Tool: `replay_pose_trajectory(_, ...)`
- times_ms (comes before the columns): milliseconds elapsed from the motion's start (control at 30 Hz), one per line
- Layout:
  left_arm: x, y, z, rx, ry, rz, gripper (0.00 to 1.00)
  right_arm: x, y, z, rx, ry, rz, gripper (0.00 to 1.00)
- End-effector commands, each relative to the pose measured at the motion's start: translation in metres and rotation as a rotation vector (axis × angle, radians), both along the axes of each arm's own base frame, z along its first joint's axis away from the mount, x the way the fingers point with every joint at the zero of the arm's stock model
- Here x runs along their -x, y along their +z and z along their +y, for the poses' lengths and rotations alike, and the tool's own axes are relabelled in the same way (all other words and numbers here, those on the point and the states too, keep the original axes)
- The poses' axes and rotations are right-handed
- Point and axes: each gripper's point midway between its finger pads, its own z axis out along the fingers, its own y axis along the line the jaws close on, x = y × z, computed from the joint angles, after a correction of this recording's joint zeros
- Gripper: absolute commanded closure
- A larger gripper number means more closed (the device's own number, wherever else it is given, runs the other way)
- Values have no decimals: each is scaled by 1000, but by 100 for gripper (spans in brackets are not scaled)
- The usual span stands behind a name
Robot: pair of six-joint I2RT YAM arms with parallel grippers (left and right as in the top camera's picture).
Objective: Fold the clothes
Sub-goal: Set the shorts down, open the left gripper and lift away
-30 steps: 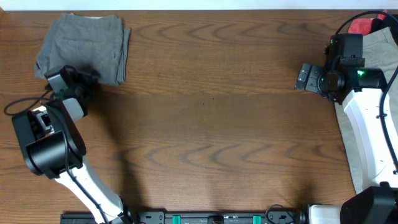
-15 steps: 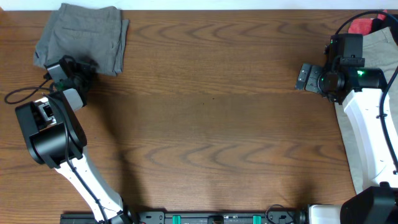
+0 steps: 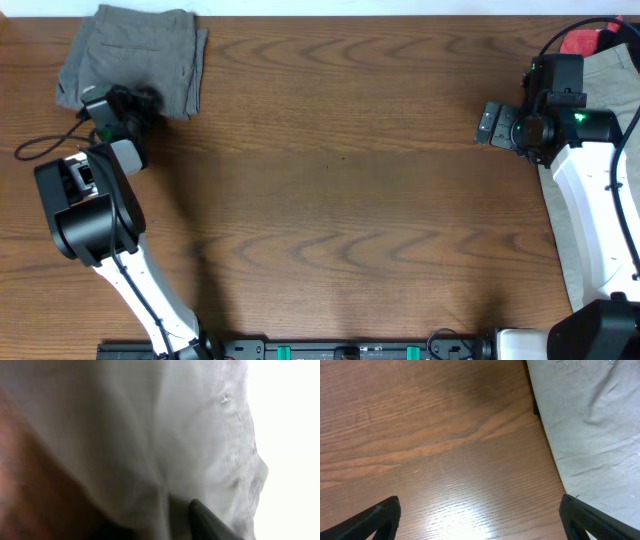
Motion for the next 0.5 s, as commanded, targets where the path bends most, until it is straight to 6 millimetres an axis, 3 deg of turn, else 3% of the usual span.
replay_pose_trajectory(0,-6,-8,-19,19,-60,10,42,-2,3,-1,9,-5,-7,1)
replay_pose_trajectory(100,-7,-5,-23,31,-84,0,22,-2,3,-1,9,-4,-7,1)
replay_pose_trajectory(300,4,4,-20,51,-69,52,12,-2,3,-1,9,-5,-7,1)
replay_pose_trajectory(467,22,28,-5,38,-1,111,10,-2,3,-1,9,-5,-7,1)
